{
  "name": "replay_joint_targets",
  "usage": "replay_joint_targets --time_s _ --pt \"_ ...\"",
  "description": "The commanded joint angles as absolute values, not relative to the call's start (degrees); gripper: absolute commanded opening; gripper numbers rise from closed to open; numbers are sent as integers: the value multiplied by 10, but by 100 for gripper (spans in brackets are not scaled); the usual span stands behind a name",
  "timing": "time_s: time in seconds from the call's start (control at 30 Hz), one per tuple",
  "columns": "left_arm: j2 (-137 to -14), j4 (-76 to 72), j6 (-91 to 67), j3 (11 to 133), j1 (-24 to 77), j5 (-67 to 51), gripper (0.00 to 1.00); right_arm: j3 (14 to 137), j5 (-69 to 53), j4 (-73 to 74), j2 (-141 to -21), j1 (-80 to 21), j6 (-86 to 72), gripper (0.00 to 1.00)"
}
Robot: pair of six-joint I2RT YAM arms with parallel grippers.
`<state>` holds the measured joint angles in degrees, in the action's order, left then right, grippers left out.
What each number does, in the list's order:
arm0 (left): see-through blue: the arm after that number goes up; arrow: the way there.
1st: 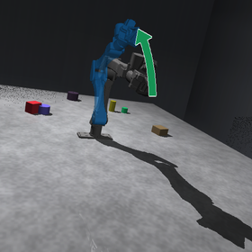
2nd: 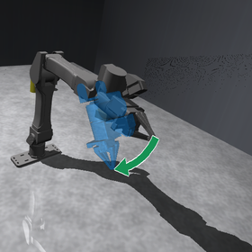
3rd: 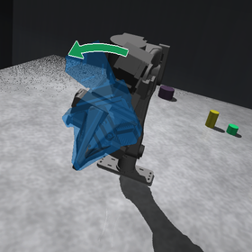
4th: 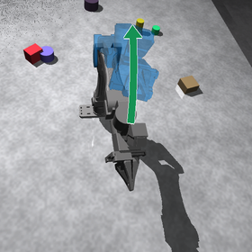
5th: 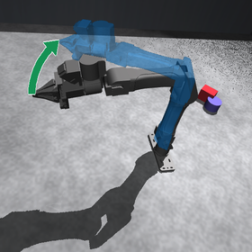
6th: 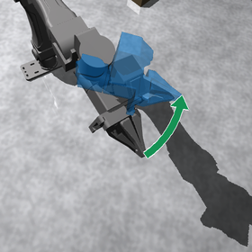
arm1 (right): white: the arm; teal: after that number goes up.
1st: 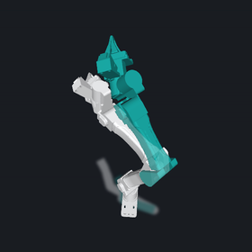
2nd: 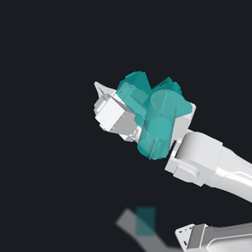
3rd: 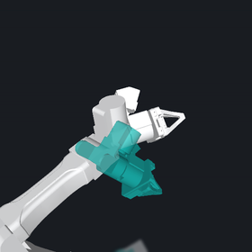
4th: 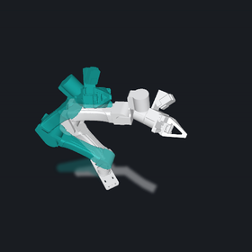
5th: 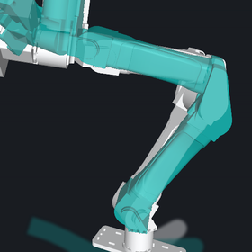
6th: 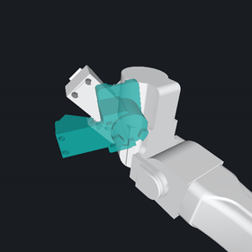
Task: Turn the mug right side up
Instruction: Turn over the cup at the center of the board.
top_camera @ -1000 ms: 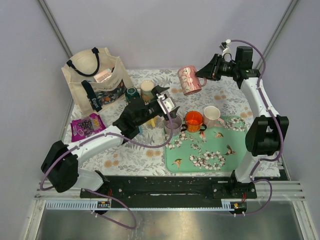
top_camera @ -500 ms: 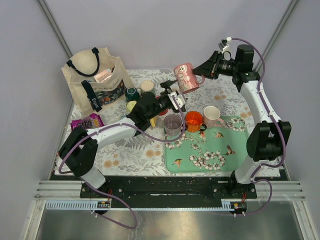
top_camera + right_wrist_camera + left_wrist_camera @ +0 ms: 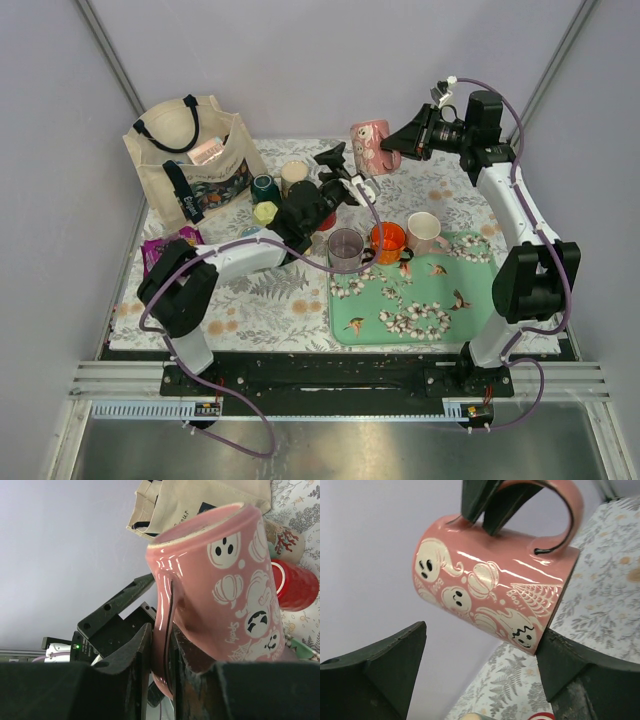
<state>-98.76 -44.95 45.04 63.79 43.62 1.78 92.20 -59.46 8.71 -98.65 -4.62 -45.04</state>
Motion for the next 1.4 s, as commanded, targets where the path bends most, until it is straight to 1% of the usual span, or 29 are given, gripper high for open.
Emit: replay_joint_targets --time_s 0.0,0.17,0.3,0.43,0.53,0.67,0.77,0.83,0.9,1.0,1.03,1.07,1.1,1.17,1.23,1.27,1.37 --pt "-985 -574 508 684 420 68 88 941 -628 77 -960 -52 -446 0" --pt "-992 -631 544 691 419 33 84 942 -623 98 -959 -52 -431 0" --pt "-998 -646 561 690 419 -44 82 940 -625 105 -958 -52 -424 0" --pt "-1023 -697 631 703 420 -106 77 936 -622 113 -954 -52 -414 0" --pt "-1045 -727 674 722 420 -127 77 929 -621 115 -949 -50 -410 0" --pt "-1053 -740 694 737 420 -129 72 923 -621 116 -947 -48 -408 0" --pt "-1048 -746 697 730 419 -119 62 922 -618 116 -947 -46 -403 0" --pt "-1043 -743 691 724 417 -100 52 921 -616 117 -948 -45 -399 0" --pt "-1038 -736 684 716 414 -79 33 922 -611 123 -948 -43 -389 0" --pt "-1027 -723 678 696 410 -66 0 925 -602 141 -952 -42 -364 0" --pt "-1022 -718 676 693 408 -67 0 924 -600 146 -953 -42 -358 0" --pt "-1017 -714 671 684 408 -67 0 924 -599 149 -954 -42 -354 2" --pt "-1013 -706 665 679 406 -66 0 923 -600 151 -956 -42 -352 9" --pt "-1004 -690 657 668 404 -65 0 926 -610 150 -959 -42 -342 29" --pt "-986 -659 645 656 403 -67 0 934 -627 152 -958 -41 -312 45" --pt "-973 -630 633 649 400 -71 0 940 -636 154 -956 -39 -300 50" --pt "-909 -493 559 630 381 -120 0 957 -649 161 -942 -24 -247 58"
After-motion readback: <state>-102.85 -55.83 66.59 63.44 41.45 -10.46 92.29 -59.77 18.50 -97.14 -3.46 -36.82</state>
